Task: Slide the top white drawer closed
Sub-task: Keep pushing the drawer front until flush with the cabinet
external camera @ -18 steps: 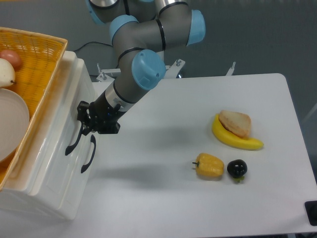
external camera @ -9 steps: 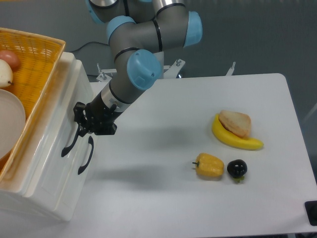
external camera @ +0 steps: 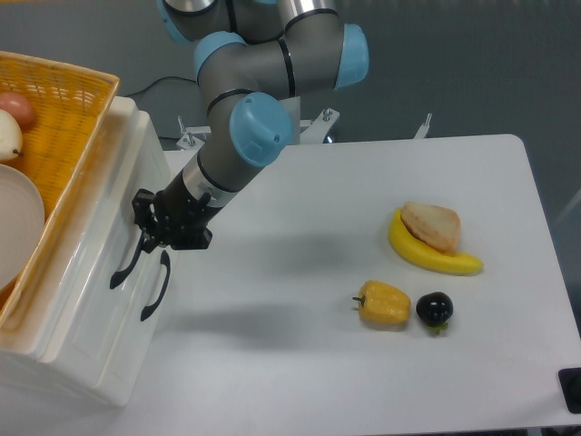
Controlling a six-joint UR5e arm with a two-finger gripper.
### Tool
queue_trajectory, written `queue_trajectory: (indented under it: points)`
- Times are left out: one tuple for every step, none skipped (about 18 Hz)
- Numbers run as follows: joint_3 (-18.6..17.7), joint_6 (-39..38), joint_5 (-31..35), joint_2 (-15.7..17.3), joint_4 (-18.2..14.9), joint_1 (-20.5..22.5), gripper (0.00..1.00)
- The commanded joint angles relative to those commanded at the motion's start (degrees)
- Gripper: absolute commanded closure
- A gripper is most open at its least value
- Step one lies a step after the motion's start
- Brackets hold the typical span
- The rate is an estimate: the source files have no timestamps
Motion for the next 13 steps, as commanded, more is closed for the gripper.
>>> queue_trajectory:
  points:
    - [0.0, -0.1, 0.0, 0.0, 0.0, 0.0, 0.89]
    - [0.0, -0.1, 0.0, 0.0, 0.0, 0.0, 0.89]
    - [0.0, -0.1, 0.0, 0.1, 0.0, 0.0, 0.89]
    - [0.1, 0.0, 0.0, 0.0, 0.1, 0.0, 0.88]
    - [0.1, 0.1, 0.0, -0.1, 0.1, 0.2, 0.84]
    - [0.1, 0.2, 0.1, -0.2, 0.1, 0.6, 0.84]
    - [0.4, 0.2, 0.1, -0.2, 0.1, 1.0, 0.84]
    - [0.8, 0.4, 0.2, -0.3, 0.3, 1.8, 0.8]
    - [1.1, 0.5, 0.3, -0.4, 1.0, 2.5, 0.73]
    - [1.1, 0.8, 0.7, -0.4, 2.1, 3.3, 0.65]
    - [1.1, 0.9, 0.8, -0.7, 3.0, 4.5, 0.59]
    - [1.1, 1.0, 1.2, -0.8, 3.2, 5.9, 0.53]
    - [1.2, 1.1, 2.6, -0.8, 3.3, 7.4, 0.47]
